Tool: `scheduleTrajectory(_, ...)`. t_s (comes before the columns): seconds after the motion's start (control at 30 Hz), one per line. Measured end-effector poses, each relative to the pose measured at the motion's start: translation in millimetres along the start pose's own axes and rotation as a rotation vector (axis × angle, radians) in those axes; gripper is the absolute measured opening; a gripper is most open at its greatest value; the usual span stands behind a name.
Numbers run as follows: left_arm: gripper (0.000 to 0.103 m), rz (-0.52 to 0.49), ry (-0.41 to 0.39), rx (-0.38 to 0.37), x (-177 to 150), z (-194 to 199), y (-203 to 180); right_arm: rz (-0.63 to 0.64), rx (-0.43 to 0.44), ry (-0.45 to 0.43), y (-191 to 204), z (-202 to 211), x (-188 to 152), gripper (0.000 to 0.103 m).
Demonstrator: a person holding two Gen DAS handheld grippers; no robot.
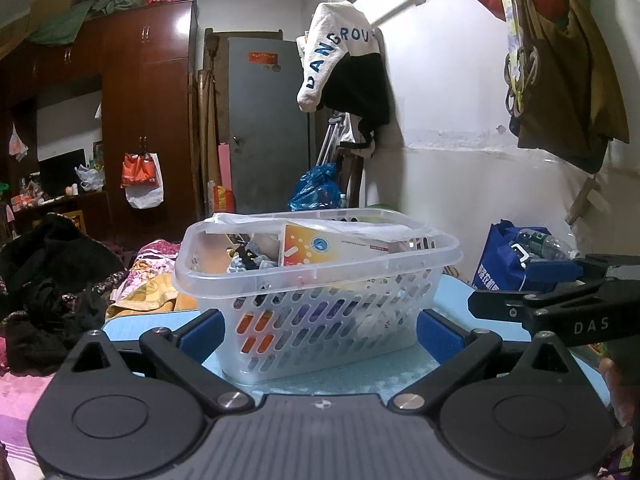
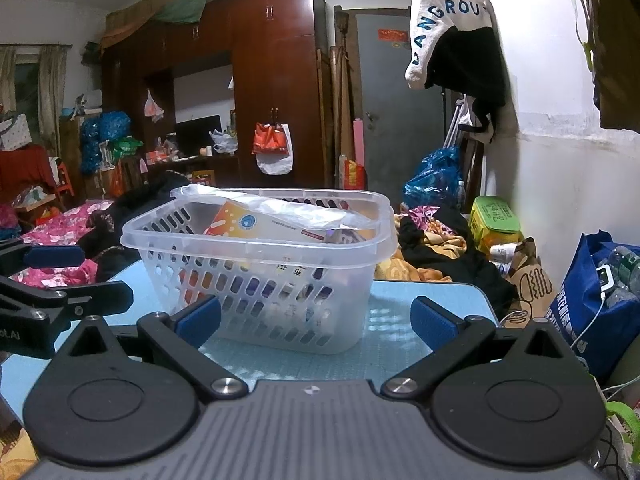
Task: Organize objects
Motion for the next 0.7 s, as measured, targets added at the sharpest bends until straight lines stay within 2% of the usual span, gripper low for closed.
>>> scheduleTrajectory(0.7, 0.103, -0.006, 0.016, -0.009, -3.5, -4.2, -5.3, 0.005, 0.005, -0.002, 1.3, 3.6, -1.9, 0.103)
Point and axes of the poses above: each gripper's, at about its wrist camera, not at the fingertips, and z roughly against the way its jaws point, y to its left, x to its top, the point moved 9 cm from there along -z, roughly the way its jaws point, and after that the axes turned 10 degrees about y, right-handed, at the moved point
